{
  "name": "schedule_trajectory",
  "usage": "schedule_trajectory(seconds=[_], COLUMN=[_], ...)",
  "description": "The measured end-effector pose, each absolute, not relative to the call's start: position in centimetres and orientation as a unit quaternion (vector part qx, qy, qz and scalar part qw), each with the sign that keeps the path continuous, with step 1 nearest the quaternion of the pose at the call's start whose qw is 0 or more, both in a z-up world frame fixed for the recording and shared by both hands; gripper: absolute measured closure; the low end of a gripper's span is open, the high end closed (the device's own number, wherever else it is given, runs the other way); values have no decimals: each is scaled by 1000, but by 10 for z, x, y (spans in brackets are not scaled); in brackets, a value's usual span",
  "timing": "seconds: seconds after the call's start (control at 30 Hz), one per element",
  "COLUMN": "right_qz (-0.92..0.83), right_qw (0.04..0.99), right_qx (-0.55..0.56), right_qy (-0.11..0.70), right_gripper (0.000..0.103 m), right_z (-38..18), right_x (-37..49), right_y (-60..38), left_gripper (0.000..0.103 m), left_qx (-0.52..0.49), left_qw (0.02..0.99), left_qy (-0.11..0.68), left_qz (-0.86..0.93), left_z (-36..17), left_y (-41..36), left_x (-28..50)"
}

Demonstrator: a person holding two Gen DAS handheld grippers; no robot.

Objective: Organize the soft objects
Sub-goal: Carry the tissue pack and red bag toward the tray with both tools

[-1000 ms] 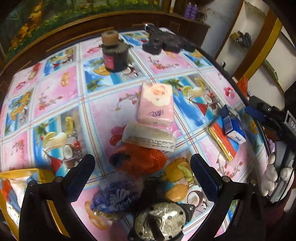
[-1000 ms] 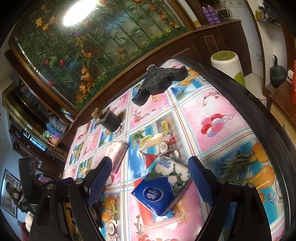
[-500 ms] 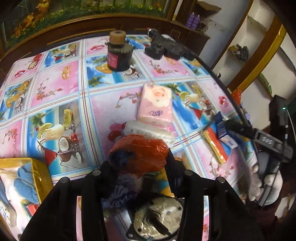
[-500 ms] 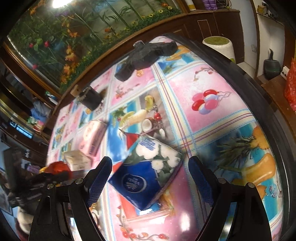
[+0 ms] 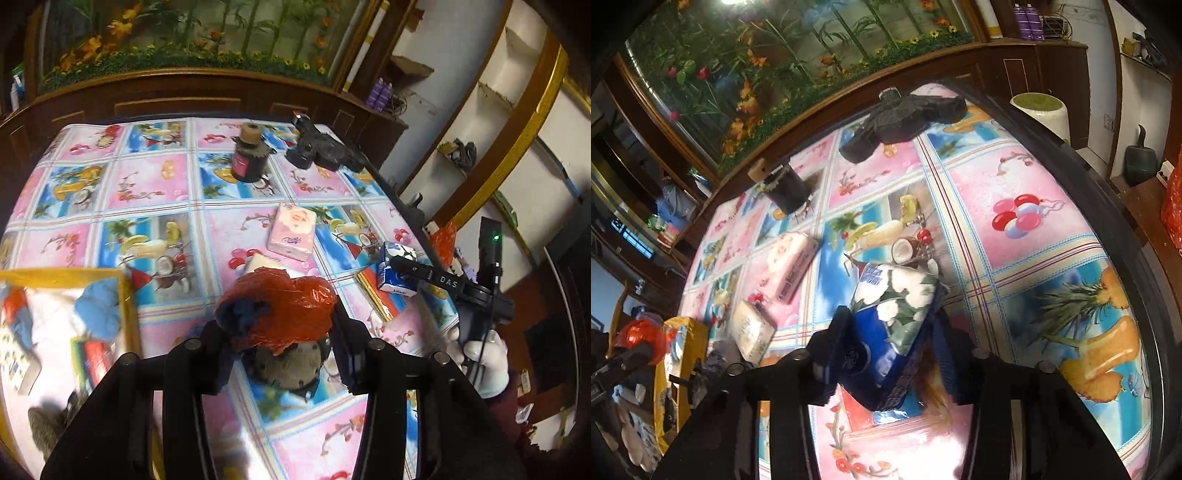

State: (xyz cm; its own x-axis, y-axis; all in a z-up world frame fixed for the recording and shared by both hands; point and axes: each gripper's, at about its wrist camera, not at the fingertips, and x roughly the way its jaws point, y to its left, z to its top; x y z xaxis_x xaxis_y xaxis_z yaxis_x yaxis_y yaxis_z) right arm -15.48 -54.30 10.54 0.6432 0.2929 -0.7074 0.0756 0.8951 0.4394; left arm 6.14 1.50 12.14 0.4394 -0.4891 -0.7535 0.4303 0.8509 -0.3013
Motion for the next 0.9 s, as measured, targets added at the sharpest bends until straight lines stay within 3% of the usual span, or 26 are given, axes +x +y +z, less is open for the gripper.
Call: schedule_trajectory(seconds=[0.13, 0.2, 0.47, 0.9], right_qz=[66, 75, 101, 181], right_qw=[879, 881, 903, 908], right_qx=[227, 235, 251, 199], right_qy=[415, 405, 334, 321], right_gripper=[66, 73, 73, 73], right_z=[103, 106, 123, 165], right_x=[-158, -159, -186, -254], right_y=[-546, -546, -551, -475], left_gripper=[60, 60, 60, 60], left_qx=[-61, -78, -129, -94], left_qw=[860, 864, 880, 893], left_qy=[445, 441, 423, 436], left_qz=[-243, -229, -171, -55], left_z=[126, 126, 119, 71], left_y=[55, 75, 159, 237], left_x=[38, 25, -27, -42])
